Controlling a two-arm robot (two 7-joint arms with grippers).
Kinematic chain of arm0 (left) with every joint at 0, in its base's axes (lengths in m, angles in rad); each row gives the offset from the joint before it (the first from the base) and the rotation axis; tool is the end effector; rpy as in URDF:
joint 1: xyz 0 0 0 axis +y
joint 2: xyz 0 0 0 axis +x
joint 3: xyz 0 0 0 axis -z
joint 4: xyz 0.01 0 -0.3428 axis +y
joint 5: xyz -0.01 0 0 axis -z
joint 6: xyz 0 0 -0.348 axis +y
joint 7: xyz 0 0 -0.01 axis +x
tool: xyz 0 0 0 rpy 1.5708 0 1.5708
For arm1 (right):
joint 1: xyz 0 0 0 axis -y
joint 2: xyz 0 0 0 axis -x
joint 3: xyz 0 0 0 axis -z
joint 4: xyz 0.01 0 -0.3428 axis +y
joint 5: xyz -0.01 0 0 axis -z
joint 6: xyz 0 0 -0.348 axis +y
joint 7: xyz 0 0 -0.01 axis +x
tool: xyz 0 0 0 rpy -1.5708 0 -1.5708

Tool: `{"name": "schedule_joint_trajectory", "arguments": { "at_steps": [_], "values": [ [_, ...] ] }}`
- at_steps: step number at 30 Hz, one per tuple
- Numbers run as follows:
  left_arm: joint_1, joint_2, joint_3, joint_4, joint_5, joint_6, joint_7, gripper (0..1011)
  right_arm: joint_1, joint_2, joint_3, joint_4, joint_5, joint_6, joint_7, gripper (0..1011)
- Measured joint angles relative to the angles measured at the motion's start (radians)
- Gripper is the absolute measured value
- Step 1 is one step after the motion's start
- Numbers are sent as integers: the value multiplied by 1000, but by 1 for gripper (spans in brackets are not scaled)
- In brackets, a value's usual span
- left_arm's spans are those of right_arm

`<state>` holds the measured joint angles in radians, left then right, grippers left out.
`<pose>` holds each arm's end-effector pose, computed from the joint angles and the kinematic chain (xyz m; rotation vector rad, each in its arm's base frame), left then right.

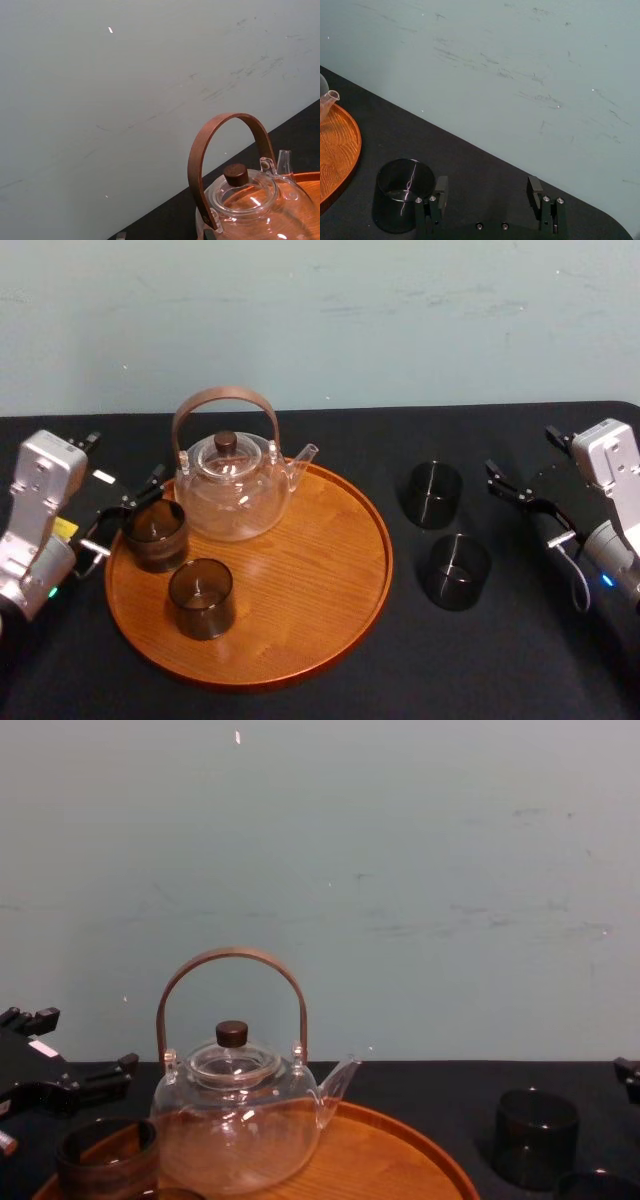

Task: Pick up the glass from the table and place it on the tray.

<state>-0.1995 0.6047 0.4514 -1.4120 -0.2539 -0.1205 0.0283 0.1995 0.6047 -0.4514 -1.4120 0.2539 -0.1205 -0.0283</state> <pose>0.4037 0.1023 -0.3524 0.3045 -0.2850 1.2480 0.4037 -0.1023 -0.3524 -0.3045 -0.2850 -1.2480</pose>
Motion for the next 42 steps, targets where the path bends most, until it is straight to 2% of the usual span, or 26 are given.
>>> {"name": "schedule_joint_trajectory", "arguments": {
  "at_steps": [42],
  "values": [
    [0, 0, 0, 0, 0, 0, 0, 1001, 0, 0, 0, 0, 0, 0, 0, 1002]
  ]
}}
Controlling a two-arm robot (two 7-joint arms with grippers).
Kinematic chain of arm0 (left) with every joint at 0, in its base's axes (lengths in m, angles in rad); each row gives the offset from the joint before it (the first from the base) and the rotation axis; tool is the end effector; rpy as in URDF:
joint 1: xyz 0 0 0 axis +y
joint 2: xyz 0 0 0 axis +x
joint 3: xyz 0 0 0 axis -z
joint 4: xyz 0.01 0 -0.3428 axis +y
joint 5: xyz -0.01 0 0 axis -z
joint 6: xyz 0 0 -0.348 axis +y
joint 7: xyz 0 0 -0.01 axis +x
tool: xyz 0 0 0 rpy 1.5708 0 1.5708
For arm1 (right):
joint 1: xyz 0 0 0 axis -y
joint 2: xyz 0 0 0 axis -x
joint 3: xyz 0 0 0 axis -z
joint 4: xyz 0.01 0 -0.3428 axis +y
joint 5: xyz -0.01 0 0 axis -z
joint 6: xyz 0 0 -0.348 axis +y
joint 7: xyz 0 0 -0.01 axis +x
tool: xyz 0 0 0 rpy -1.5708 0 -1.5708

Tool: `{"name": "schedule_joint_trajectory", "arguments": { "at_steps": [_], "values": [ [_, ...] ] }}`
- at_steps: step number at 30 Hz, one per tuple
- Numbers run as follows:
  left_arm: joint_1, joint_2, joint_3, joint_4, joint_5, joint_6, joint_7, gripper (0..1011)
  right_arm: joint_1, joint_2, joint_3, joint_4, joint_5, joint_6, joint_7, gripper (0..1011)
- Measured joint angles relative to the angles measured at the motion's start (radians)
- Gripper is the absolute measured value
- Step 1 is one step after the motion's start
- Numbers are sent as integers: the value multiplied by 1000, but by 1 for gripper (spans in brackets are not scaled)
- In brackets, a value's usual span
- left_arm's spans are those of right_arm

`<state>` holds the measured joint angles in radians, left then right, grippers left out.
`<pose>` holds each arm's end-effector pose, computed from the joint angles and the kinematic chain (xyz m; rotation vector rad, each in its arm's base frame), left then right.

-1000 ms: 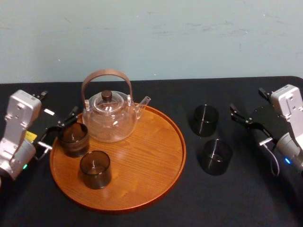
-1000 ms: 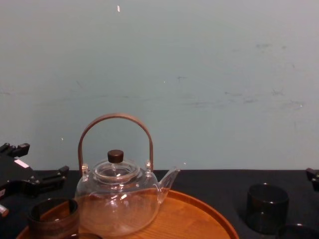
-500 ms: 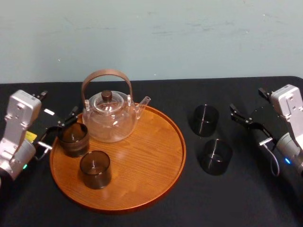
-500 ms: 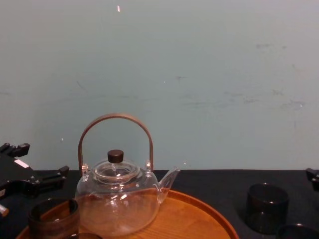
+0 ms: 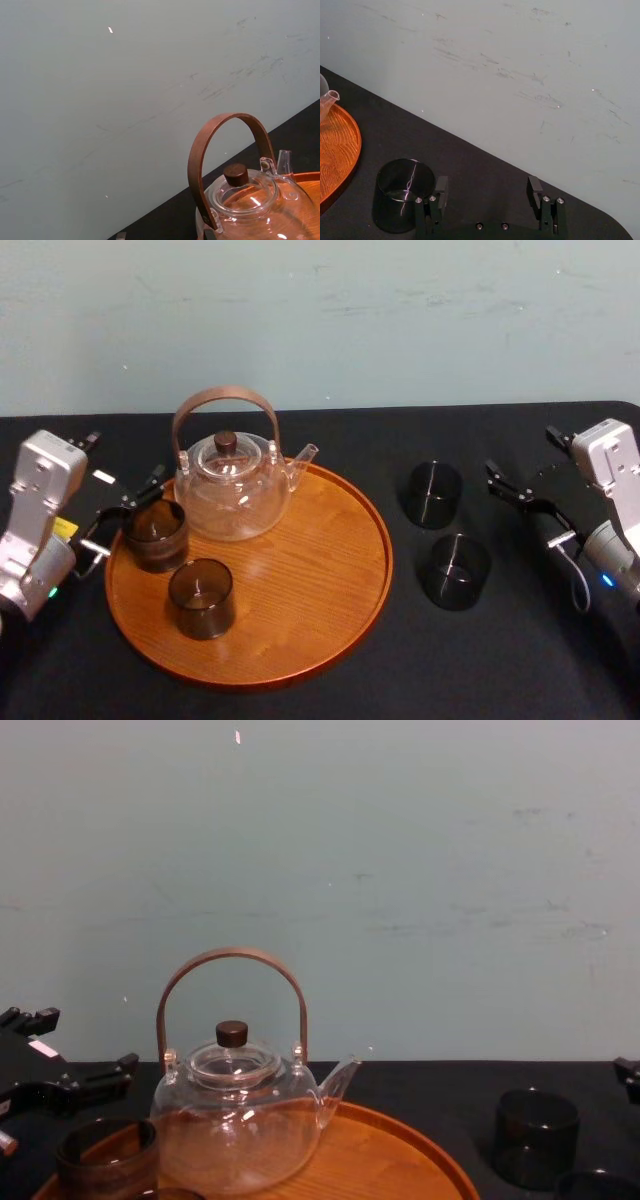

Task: Pick up the glass from the table and place it on the tray.

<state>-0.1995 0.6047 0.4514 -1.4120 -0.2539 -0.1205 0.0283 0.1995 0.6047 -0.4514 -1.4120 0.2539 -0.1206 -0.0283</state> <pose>0.4037 0.1023 -0.3524 0.3045 -0.2850 1.2480 0.4037 -0.1023 -0.3524 -0.3044 -0.2851 -1.2479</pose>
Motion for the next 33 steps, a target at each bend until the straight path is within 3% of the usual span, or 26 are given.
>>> {"name": "schedule_joint_trajectory", "arguments": {
  "at_steps": [18, 33],
  "values": [
    [0, 0, 0, 0, 0, 0, 0, 1001, -1, -4, 7, 0, 9, 0, 23, 1002],
    [0, 0, 0, 0, 0, 0, 0, 1001, -137, 55, 88, -167, 71, 9, 97, 1002]
  ]
}}
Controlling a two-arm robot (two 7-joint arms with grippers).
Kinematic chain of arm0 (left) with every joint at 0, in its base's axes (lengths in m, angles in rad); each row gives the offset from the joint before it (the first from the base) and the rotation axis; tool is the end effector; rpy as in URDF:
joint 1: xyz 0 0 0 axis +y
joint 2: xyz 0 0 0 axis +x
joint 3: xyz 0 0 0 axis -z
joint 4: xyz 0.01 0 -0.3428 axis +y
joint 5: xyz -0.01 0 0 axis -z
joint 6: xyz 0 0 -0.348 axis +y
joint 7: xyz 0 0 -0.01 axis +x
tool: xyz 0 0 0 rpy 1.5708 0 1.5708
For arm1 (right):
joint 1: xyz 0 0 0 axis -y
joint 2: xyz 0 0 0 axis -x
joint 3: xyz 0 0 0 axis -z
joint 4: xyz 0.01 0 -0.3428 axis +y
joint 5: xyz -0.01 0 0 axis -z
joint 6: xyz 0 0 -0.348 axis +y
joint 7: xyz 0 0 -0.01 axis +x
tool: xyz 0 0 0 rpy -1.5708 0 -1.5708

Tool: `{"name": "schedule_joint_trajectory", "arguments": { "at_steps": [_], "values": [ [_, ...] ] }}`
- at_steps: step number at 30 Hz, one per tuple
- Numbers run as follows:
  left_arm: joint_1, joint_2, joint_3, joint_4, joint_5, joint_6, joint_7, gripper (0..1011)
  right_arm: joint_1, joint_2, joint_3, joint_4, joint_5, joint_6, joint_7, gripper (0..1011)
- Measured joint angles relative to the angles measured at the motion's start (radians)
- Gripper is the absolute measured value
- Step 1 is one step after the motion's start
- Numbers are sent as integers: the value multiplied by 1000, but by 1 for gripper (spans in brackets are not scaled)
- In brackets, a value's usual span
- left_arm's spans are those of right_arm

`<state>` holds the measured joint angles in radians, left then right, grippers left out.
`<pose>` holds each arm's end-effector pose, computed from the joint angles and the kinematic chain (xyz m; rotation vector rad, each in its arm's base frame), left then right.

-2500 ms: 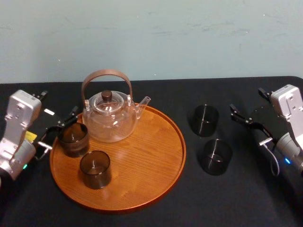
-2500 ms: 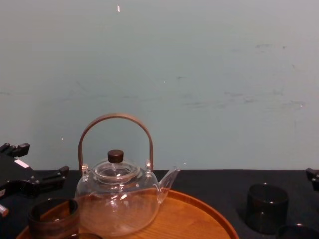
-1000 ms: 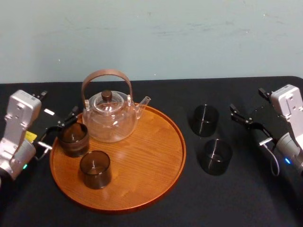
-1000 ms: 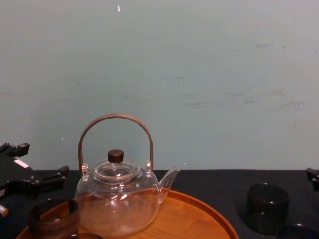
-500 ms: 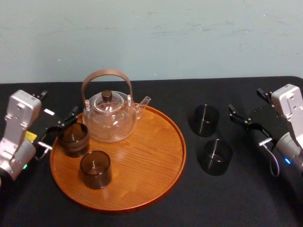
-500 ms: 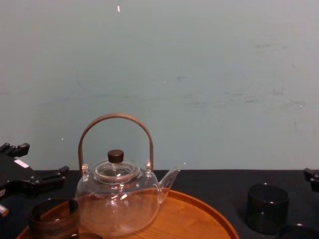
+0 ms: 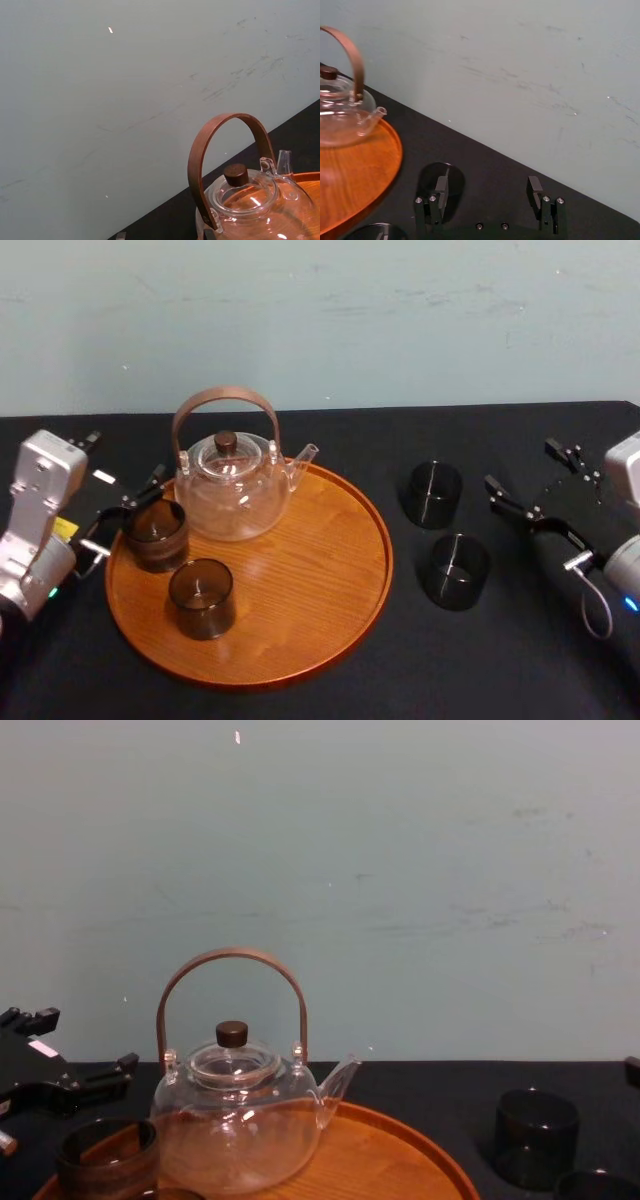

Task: Pick up the glass from the table and place it on the tray.

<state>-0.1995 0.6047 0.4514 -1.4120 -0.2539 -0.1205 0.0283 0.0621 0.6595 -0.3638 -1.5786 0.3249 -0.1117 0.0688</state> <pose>0.4037 0.1023 -0.3524 0.3045 -0.2850 1.2480 0.3655 -0.1106 -0.3338 -0.2437 -0.2344 -1.1553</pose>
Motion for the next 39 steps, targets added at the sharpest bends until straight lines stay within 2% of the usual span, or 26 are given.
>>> {"name": "schedule_joint_trajectory", "arguments": {
  "at_steps": [5, 14, 23, 39],
  "values": [
    [0, 0, 0, 0, 0, 0, 0, 1001, -53, 18, 21, -55, 8, 7, 13, 1002],
    [0, 0, 0, 0, 0, 0, 0, 1001, -120, 30, 46, -115, 12, 16, 35, 1002],
    [0, 0, 0, 0, 0, 0, 0, 1002, -138, 21, 58, -123, 10, 26, 58, 1002],
    [0, 0, 0, 0, 0, 0, 0, 1002, -164, -15, 54, -121, 10, 27, 137, 1002]
  ]
}}
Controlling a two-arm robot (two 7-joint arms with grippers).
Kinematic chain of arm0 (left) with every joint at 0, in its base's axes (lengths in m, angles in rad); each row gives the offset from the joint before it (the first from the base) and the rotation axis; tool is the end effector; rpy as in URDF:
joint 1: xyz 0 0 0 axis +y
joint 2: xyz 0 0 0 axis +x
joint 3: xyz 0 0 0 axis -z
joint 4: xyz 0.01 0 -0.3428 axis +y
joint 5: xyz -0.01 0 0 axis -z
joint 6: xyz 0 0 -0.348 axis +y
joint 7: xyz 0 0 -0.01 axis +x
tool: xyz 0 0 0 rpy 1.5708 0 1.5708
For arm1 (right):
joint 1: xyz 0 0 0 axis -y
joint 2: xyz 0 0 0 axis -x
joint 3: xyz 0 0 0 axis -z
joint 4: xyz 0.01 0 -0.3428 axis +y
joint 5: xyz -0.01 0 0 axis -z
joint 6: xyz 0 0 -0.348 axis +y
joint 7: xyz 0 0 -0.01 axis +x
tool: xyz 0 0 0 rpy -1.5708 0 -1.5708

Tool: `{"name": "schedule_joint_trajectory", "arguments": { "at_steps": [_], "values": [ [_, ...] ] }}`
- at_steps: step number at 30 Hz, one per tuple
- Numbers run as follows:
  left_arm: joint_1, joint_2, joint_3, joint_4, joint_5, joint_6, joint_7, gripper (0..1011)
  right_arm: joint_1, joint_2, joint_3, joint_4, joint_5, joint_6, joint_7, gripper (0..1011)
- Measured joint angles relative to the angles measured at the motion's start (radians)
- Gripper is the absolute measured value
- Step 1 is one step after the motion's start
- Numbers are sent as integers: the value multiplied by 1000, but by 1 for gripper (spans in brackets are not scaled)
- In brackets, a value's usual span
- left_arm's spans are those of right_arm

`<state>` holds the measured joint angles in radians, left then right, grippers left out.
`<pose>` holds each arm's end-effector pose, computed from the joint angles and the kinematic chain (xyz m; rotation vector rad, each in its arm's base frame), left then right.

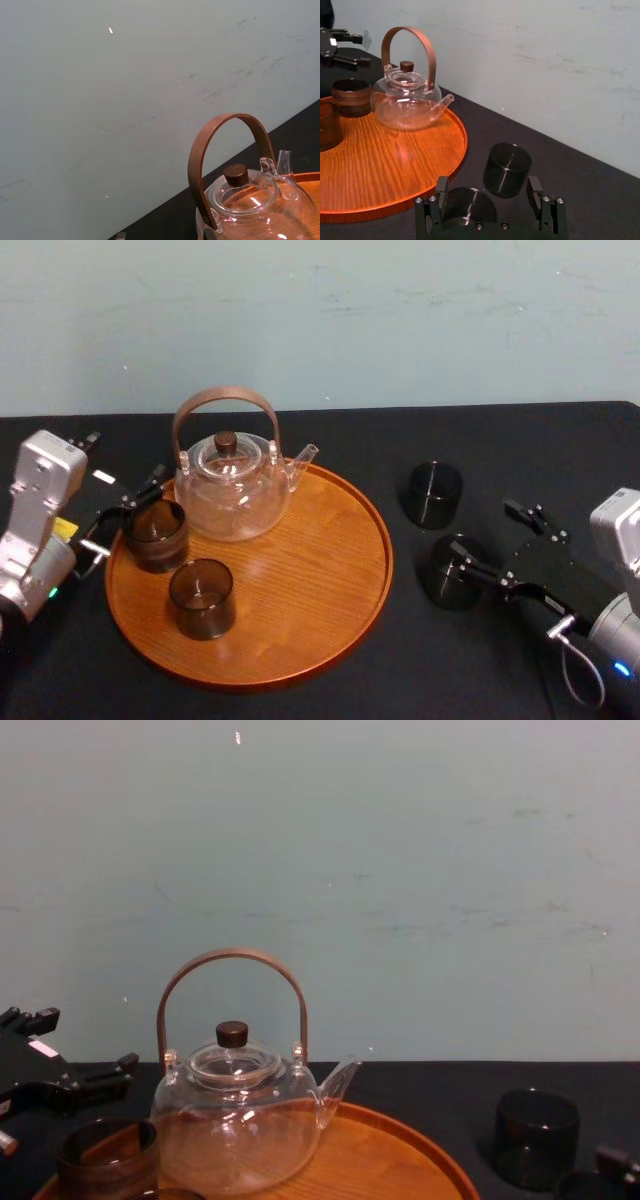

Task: Pick up the glass from the table and place it on the tray.

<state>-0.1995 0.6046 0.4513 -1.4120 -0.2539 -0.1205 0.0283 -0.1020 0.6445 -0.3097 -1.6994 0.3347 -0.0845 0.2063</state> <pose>0.4037 0.1023 -0.3523 0.3044 -0.2850 1.2480 0.3153 -0.0948 -0.3454 -0.2379 -0.1261 -0.9973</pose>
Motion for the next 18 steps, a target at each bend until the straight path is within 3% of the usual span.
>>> {"name": "schedule_joint_trajectory", "arguments": {
  "at_steps": [18],
  "values": [
    [0, 0, 0, 0, 0, 0, 0, 1001, -19, -44, 15, 39, -3, 7, 54, 1002]
  ]
}}
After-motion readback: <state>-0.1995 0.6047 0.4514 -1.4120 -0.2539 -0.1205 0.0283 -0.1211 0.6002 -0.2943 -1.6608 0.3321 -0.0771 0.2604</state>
